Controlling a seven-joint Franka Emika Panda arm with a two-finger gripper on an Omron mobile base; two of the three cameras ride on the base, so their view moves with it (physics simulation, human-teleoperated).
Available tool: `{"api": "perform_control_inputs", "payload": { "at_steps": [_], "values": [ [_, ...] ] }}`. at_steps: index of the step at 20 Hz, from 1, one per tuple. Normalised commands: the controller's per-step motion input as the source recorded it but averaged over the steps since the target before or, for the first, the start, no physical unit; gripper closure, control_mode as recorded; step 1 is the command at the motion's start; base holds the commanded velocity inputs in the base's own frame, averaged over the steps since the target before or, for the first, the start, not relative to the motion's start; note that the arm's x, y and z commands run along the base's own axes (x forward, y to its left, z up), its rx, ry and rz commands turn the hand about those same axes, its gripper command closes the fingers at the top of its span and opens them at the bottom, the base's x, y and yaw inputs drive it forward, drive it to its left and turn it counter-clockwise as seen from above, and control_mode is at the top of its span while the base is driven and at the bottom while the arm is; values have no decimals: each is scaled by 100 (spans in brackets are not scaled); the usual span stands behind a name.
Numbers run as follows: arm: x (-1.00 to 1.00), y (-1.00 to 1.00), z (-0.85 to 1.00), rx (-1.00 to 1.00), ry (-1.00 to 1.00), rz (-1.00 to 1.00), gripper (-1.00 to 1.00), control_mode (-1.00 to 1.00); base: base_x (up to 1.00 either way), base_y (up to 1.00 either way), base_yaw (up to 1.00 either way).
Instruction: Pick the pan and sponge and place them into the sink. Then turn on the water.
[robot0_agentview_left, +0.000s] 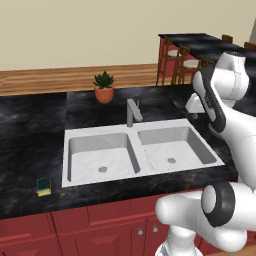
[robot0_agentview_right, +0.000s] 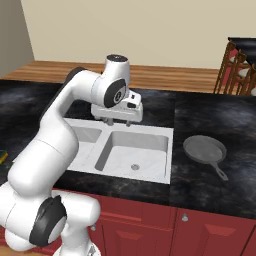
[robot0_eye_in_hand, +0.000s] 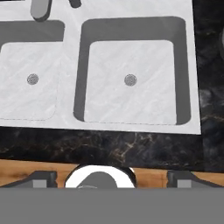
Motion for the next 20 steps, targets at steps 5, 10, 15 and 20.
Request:
{"api": "perform_control_inputs", "payload": {
  "at_steps": [5, 10, 15, 20],
  "values": [
    [0, -35, -5, -1, 3, 0, -100, -100, 0, 0, 0],
    [-1, -29, -19, -2, 4, 1, -100, -100, 0, 0, 0],
    [2, -34, -30, -2, 7, 0, -100, -100, 0, 0, 0],
    [1, -26, -24, -5, 5, 0, -100, -100, 0, 0, 0]
  ]
}}
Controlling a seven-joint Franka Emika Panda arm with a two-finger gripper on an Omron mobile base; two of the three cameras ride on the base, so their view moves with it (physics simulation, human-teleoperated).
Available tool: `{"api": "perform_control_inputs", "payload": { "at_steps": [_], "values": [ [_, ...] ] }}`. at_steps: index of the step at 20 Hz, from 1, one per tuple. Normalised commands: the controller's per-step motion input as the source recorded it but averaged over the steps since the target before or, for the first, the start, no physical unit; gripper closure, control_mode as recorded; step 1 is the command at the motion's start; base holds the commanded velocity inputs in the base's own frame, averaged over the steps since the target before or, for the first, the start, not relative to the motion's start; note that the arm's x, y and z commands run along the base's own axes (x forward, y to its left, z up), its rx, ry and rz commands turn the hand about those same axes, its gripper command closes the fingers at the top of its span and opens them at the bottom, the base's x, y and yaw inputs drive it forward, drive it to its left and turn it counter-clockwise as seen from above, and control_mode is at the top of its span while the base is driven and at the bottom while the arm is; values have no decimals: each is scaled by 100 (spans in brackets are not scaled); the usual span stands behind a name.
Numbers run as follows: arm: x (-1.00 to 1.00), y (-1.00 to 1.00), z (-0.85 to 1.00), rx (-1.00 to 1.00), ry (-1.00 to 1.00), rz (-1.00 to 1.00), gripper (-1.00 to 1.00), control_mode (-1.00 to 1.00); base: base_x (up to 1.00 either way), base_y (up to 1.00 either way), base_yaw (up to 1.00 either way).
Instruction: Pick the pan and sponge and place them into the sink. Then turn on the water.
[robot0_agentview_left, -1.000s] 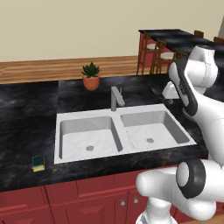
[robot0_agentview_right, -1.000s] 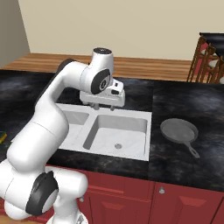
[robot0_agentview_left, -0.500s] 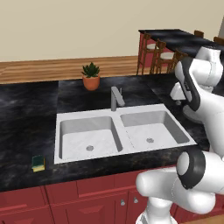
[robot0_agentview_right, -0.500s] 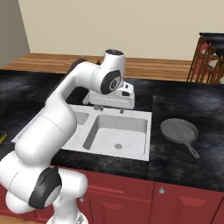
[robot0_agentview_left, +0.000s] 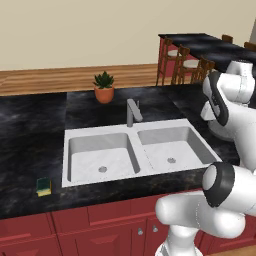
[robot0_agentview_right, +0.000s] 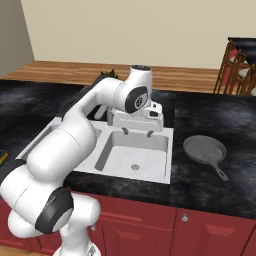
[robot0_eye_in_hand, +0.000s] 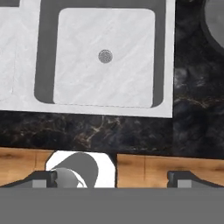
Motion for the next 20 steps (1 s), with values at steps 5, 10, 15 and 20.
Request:
{"api": "perform_control_inputs", "payload": {
  "at_steps": [5, 10, 15, 20],
  "values": [
    [0, -28, -10, -4, 4, 0, -100, -100, 0, 0, 0],
    [0, -31, -2, -1, 8, 0, -100, -100, 0, 0, 0],
    [2, -32, -3, 0, 9, 0, -100, -100, 0, 0, 0],
    [3, -26, -6, 0, 5, 0, -100, -100, 0, 0, 0]
  ]
}}
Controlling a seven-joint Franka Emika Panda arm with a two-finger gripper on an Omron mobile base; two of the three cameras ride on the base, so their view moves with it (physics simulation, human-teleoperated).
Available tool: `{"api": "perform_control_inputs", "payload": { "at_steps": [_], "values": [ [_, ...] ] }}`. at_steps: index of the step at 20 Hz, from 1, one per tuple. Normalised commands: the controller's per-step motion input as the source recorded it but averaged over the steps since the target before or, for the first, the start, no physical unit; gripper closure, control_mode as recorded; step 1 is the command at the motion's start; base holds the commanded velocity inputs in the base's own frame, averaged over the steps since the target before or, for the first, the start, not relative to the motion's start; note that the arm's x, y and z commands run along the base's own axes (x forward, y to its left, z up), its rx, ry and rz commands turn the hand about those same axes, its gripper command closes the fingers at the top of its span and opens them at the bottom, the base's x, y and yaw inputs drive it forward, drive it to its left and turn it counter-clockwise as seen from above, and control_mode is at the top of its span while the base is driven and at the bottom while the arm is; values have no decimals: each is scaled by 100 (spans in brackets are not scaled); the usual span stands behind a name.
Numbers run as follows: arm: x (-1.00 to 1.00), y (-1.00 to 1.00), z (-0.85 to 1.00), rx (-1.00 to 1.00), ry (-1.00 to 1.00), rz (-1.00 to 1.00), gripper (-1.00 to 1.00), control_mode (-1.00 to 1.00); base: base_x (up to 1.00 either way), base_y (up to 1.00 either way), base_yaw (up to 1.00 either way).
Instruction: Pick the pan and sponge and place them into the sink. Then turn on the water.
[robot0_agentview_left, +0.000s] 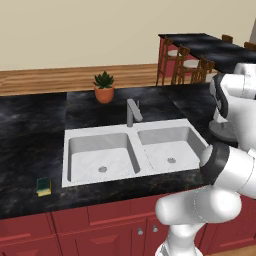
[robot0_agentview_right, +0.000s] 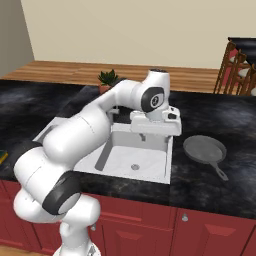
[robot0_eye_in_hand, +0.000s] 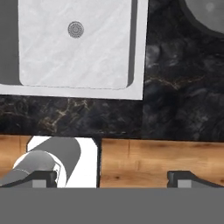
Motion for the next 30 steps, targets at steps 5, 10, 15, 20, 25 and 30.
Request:
{"api": "perform_control_inputs", "payload": {
  "at_steps": [5, 10, 15, 20, 25, 30],
  "values": [
    [0, -22, -13, 0, 1, 0, -100, -100, 0, 0, 0],
    [0, -25, -5, 1, 3, 0, -100, -100, 0, 0, 0],
    [0, -22, -4, 1, 2, 0, -100, -100, 0, 0, 0],
    [0, -21, -4, 1, 5, 0, -100, -100, 0, 0, 0],
    [2, -20, -9, 0, 6, 0, -100, -100, 0, 0, 0],
    [1, -22, -9, 0, 6, 0, -100, -100, 0, 0, 0]
  ]
}}
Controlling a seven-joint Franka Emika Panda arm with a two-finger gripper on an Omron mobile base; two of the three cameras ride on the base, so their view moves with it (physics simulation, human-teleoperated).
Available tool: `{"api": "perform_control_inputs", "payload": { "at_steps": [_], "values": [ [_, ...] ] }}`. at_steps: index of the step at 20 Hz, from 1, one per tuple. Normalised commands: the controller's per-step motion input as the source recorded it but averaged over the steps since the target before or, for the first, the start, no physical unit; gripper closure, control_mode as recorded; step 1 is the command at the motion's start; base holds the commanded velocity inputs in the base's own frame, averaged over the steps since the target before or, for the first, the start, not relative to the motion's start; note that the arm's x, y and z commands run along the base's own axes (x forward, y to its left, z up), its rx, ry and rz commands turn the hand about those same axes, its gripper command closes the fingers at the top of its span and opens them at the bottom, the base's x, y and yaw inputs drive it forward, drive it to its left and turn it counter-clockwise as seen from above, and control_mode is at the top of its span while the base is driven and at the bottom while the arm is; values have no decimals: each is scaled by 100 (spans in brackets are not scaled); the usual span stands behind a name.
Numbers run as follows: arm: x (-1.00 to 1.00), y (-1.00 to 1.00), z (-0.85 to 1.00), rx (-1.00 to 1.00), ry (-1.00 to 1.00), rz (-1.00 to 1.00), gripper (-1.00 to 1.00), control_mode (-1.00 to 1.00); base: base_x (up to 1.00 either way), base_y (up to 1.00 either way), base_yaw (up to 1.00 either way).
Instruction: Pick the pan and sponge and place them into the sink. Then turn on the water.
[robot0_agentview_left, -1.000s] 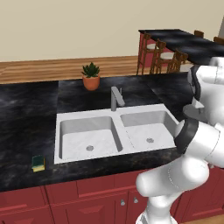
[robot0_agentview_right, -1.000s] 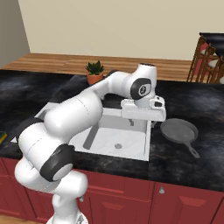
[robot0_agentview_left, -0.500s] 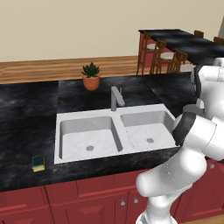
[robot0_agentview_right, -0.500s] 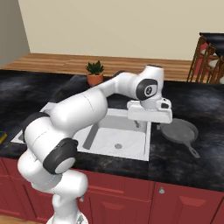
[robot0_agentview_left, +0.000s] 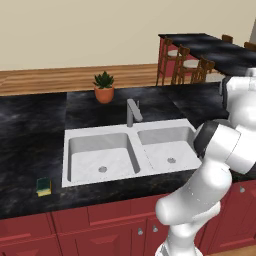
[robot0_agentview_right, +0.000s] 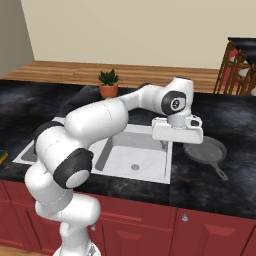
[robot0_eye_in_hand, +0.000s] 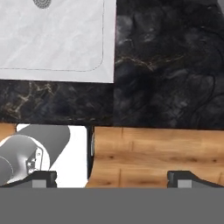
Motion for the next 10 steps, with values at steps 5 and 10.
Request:
{"api": "perform_control_inputs", "payload": {
  "at_steps": [5, 10],
  "values": [
    [1, -22, -5, 1, 6, 0, -100, -100, 0, 0, 0],
    [3, -23, -4, 2, 5, 0, -100, -100, 0, 0, 0]
  ]
}}
